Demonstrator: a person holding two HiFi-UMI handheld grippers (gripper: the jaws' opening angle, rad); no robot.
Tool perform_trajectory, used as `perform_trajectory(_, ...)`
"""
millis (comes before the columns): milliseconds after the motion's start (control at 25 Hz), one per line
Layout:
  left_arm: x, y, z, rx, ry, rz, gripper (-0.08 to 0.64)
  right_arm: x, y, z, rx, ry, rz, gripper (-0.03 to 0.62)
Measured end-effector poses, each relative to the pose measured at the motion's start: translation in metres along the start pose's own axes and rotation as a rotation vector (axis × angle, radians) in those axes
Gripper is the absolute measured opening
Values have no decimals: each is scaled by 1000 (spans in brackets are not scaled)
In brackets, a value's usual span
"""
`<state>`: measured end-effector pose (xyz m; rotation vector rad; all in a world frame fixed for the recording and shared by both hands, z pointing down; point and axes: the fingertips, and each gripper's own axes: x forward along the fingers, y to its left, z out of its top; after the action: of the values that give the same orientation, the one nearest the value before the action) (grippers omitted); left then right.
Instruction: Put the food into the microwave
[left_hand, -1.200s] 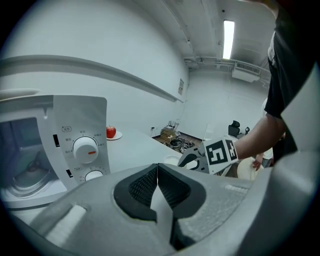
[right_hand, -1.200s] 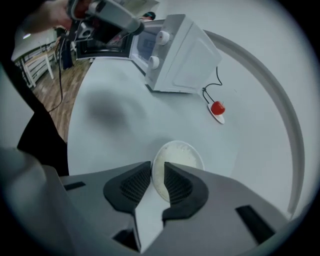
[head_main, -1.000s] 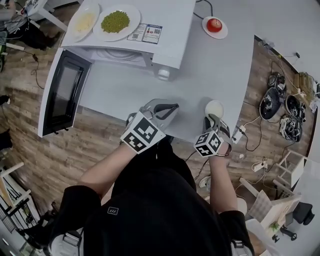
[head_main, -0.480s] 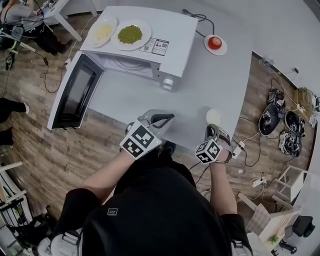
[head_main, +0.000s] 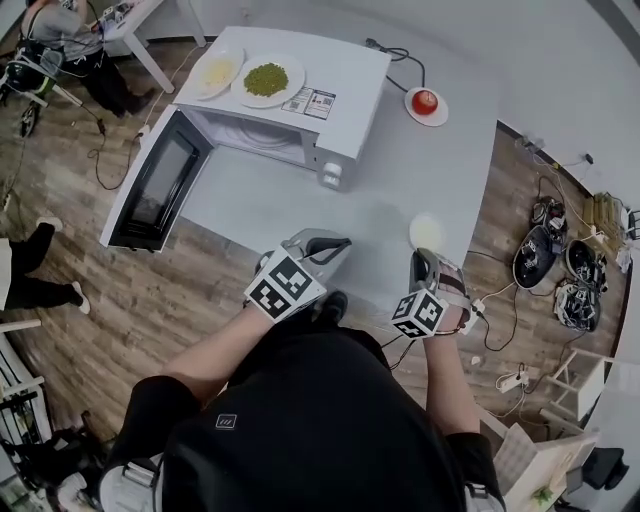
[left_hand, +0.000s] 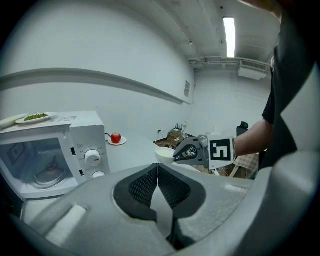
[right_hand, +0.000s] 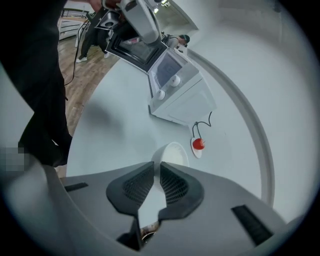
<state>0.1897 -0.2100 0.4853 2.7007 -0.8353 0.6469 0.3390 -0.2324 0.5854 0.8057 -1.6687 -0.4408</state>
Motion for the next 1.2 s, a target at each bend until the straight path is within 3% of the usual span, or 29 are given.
perform_trajectory(360,-18,-3,8,-2,-10,91,9,-37,-45,41,-95,-148,-100,49)
perform_trajectory(600,-48,17,14,89,-12,150,9,-60,-53,81,-121,-210,-111,49)
perform_trajectory(720,-70,39,12,87,-42,170,9,-69,-48,103,-135,-221,-120,49)
perform_trajectory(920,-117,71,-6,105,-47,159,9,-77,-32,151,-139,-202,-132,49)
perform_trajectory(1200,-185,111,-22,134,-85,120,9,-83,-14,250,-135,-196,-168,49)
